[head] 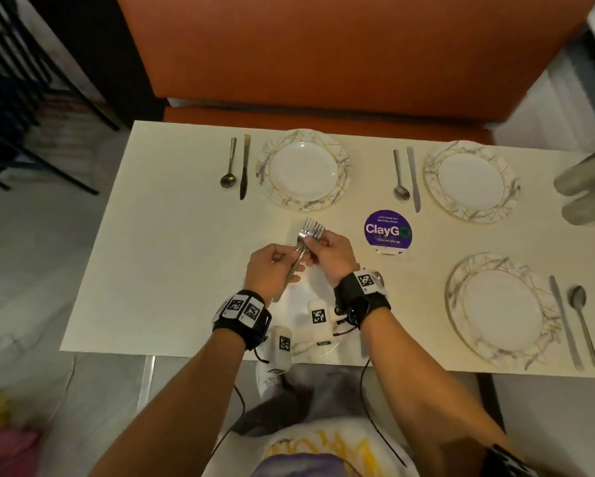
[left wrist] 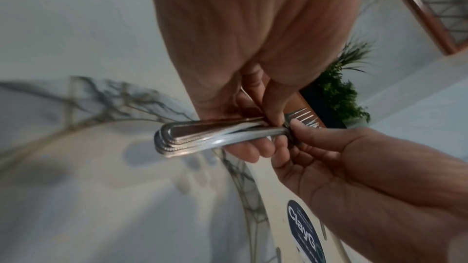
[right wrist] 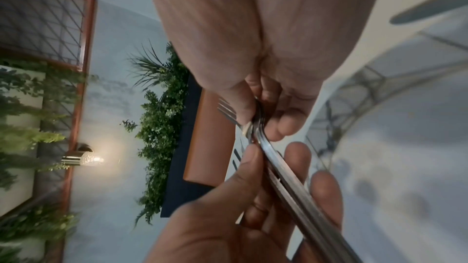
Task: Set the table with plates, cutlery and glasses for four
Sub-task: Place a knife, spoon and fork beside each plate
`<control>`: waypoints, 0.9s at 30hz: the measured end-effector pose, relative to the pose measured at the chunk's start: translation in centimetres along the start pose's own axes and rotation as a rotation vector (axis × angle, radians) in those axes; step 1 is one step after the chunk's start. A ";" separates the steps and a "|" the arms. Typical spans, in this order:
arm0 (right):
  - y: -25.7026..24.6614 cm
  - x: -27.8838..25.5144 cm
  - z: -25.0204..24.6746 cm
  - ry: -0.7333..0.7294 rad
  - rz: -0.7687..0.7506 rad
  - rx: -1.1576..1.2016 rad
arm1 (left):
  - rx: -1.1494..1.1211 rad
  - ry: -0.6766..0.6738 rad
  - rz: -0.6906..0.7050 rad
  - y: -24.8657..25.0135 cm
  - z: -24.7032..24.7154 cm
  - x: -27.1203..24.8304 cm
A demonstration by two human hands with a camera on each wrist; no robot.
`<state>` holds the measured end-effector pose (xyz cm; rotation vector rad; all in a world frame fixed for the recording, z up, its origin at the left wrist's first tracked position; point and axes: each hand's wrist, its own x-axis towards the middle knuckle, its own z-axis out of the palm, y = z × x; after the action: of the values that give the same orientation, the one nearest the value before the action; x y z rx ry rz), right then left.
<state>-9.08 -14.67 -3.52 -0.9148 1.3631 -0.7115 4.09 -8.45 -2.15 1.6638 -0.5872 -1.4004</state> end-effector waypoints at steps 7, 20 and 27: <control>1.5 -3.1 4.9 -0.056 -0.044 0.034 | -0.150 0.004 -0.083 -2.2 -6.4 -1.8; 2.7 -4.3 4.2 0.013 -0.036 0.014 | 0.310 0.362 -0.090 -6.2 -12.1 -0.4; 3.5 -4.3 2.4 0.032 -0.026 0.022 | 0.381 0.366 -0.120 -7.7 -12.4 0.0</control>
<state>-7.48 -8.91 -4.46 -0.9079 1.3716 -0.7626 14.58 -0.61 -8.62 2.2292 -0.5717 -1.0672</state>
